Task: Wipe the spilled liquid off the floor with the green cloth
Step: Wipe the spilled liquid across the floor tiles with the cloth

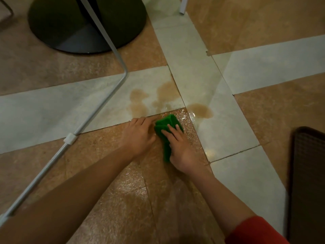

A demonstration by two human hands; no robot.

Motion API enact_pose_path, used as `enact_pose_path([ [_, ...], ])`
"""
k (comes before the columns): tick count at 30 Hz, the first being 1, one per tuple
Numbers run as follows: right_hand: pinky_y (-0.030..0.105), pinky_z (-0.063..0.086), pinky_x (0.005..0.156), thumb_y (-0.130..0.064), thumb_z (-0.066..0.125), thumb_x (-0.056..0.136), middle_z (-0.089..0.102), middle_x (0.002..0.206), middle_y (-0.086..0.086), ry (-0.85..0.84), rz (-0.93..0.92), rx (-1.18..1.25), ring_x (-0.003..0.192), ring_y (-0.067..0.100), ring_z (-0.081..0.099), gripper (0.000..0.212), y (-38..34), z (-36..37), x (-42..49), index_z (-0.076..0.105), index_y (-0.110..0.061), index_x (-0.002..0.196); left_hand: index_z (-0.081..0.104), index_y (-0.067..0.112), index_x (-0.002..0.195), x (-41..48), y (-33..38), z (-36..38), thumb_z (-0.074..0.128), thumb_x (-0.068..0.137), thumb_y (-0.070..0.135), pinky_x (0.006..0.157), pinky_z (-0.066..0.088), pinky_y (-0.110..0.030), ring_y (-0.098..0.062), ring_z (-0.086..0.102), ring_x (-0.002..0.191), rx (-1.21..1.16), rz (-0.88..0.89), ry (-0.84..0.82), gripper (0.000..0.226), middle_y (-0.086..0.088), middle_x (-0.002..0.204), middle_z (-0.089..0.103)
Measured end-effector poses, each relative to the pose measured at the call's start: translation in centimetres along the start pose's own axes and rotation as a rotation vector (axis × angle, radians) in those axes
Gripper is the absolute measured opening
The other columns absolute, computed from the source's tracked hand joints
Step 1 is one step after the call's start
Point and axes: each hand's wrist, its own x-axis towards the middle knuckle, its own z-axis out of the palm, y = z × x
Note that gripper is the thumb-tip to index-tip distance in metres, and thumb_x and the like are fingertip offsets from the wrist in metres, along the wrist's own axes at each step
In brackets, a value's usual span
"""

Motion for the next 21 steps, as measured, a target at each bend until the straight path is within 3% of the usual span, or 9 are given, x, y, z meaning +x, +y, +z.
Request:
enact_pose_path([
  [2,0.044,0.001,0.120,-0.004,0.049,0.090,0.005,0.159,-0.004,0.028,0.055,-0.005,0.145,0.020,-0.010,0.071,0.5,-0.3,0.0,0.016,-0.025,0.149,0.037,0.022,0.138,-0.4,-0.7,0.0,0.054,0.087,0.034,0.100,0.032,-0.034,-0.023,0.041,0.119,0.009,-0.021,-0.018,0.055,-0.004,0.131,0.050],
  [6,0.041,-0.015,0.113,-0.002,0.051,0.086,-0.003,0.159,0.004,0.046,0.174,0.051,0.143,0.030,-0.016,0.078,-1.1,-1.0,3.4,0.011,-0.019,0.150,0.035,0.023,0.139,-1.0,-2.5,-0.8,0.054,0.087,0.034,0.101,0.034,-0.036,-0.023,0.038,0.121,0.033,-0.079,-0.038,0.057,-0.002,0.133,0.047],
  [13,0.034,-0.017,0.113,0.004,0.046,0.085,0.002,0.159,-0.003,-0.028,-0.098,0.026,0.144,0.021,-0.016,0.076,-2.7,1.2,1.1,0.014,-0.022,0.150,0.040,0.023,0.137,-1.0,-3.5,-1.9,0.058,0.084,0.030,0.098,0.035,-0.039,-0.027,0.041,0.118,0.008,-0.129,0.031,0.057,-0.006,0.130,0.050],
  [16,0.032,-0.019,0.112,0.003,0.045,0.088,-0.002,0.159,-0.005,-0.042,-0.059,0.016,0.143,0.016,-0.018,0.076,-1.4,1.0,0.8,0.012,-0.026,0.150,0.040,0.023,0.137,-1.6,-4.1,-2.2,0.058,0.084,0.030,0.097,0.036,-0.038,-0.025,0.041,0.118,0.063,-0.072,0.012,0.057,-0.003,0.129,0.050],
  [21,0.037,-0.015,0.112,0.005,0.050,0.084,-0.003,0.159,0.003,0.036,0.073,0.048,0.144,0.027,-0.016,0.081,-3.2,-0.1,4.7,0.010,-0.019,0.150,0.042,0.024,0.135,-2.4,-5.0,-2.8,0.058,0.084,0.030,0.095,0.038,-0.038,-0.024,0.042,0.116,0.097,-0.048,0.013,0.054,-0.001,0.128,0.051],
])
